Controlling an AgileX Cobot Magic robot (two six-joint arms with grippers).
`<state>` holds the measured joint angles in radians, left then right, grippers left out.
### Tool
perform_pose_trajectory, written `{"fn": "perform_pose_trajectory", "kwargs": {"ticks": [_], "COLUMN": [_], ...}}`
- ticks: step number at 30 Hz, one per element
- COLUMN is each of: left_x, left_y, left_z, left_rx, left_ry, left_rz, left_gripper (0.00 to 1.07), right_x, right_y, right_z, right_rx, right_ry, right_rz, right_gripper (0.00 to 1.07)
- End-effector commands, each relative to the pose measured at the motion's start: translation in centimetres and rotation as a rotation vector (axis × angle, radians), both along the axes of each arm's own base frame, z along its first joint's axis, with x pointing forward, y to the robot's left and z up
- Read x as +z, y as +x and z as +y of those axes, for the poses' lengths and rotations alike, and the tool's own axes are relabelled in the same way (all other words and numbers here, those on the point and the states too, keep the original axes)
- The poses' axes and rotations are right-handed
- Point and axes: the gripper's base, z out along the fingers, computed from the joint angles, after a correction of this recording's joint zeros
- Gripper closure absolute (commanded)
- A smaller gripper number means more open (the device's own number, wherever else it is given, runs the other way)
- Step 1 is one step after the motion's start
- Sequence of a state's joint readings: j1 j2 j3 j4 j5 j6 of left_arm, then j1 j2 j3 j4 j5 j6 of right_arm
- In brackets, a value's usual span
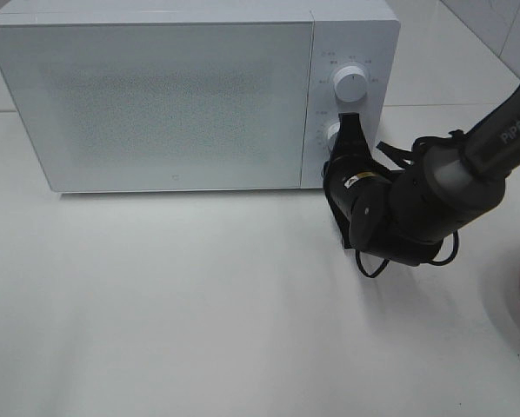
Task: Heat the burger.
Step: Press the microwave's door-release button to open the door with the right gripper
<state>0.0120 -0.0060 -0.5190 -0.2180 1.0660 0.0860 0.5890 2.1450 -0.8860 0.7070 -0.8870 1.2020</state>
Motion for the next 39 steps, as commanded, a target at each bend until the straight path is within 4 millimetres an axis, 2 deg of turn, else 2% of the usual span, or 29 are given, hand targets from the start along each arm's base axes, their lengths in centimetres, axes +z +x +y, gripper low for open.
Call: {"fn": "perform_pose_trajectory", "kwargs": {"ticks": [1, 8, 15, 16, 22, 27, 39], "left_x": [-0.1, -0.1, -0.1, -0.1, -0.1, -0.1, -0.1], "left_y": [-0.3, -0.3, -0.3, -0.3, -0.3, -0.3, -0.3], "left_z": [0.0, 0.0, 0.0, 0.0, 0.0, 0.0, 0.0], "left_rx": [0.002, 0.002, 0.002, 0.002, 0.002, 0.002, 0.002], "left_ry": [0.000, 0.000, 0.000, 0.000, 0.000, 0.000, 0.000], "left_rz": [-0.013, -0.013, -0.013, -0.013, -0.013, -0.013, -0.013], "left_gripper": [0.09, 0.09, 0.09, 0.09, 0.09, 0.09, 0.09], "right_x": [0.9, 1.2, 3.0, 3.7, 5.2, 5.2, 4.7], "right_y": [0.9, 1.7, 2.7, 3.3, 5.0, 6.0, 6.1], "right_z": [0.1, 0.3, 0.5, 0.3, 0.0, 0.3, 0.5], "right_rx": [-0.013, -0.037, -0.065, -0.087, -0.111, -0.116, -0.095], "right_ry": [-0.008, -0.010, -0.019, -0.013, -0.028, -0.031, -0.018], "right_rz": [-0.081, -0.147, -0.291, -0.343, -0.417, -0.429, -0.366], "right_gripper": [1.07, 1.07, 1.07, 1.07, 1.07, 1.07, 1.07]}}
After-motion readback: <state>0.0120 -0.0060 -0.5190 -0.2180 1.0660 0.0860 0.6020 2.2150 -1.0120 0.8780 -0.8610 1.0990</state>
